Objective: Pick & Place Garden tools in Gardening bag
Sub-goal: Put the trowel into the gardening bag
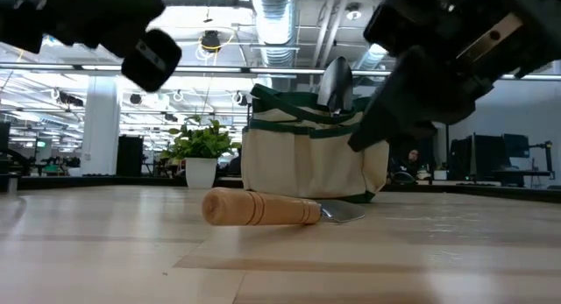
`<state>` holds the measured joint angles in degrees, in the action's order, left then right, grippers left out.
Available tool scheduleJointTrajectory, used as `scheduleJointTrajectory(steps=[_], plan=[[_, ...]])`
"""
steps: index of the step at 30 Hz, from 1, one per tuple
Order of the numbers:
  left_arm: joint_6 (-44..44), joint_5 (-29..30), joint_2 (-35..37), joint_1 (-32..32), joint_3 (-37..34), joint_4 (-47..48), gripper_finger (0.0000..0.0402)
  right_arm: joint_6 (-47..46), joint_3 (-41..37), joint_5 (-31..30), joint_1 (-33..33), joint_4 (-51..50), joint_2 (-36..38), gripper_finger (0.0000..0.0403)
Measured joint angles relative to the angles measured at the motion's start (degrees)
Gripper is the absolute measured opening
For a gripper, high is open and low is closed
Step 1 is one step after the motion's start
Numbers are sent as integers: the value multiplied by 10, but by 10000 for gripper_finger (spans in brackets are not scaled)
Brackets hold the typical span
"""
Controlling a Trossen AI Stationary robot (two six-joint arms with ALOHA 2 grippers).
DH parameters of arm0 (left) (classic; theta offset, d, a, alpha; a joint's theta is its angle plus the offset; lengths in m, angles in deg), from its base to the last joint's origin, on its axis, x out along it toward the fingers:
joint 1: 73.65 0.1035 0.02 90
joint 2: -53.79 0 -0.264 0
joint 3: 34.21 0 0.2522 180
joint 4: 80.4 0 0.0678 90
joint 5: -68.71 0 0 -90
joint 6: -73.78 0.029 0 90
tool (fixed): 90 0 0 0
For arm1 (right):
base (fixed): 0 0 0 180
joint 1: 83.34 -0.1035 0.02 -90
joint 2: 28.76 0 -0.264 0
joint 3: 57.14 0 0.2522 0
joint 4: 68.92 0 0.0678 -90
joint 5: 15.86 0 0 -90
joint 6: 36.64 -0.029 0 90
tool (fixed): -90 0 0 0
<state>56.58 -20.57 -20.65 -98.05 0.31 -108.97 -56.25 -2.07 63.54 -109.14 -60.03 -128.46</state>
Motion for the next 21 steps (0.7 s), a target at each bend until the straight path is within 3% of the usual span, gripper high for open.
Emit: scheduleJointTrajectory(steps=[6, 11, 21], plan=[[-55, 11, -97, 0, 47, -11, 2, 98, 33, -1, -15, -16, 0, 0], [-47, 12, -164, 0, 105, -14, 2, 119, 74, -1, -18, -114, 0, 0], [-134, 13, -233, 11, 156, -11, 4, 190, 105, 0, -20, -150, 0, 0]])
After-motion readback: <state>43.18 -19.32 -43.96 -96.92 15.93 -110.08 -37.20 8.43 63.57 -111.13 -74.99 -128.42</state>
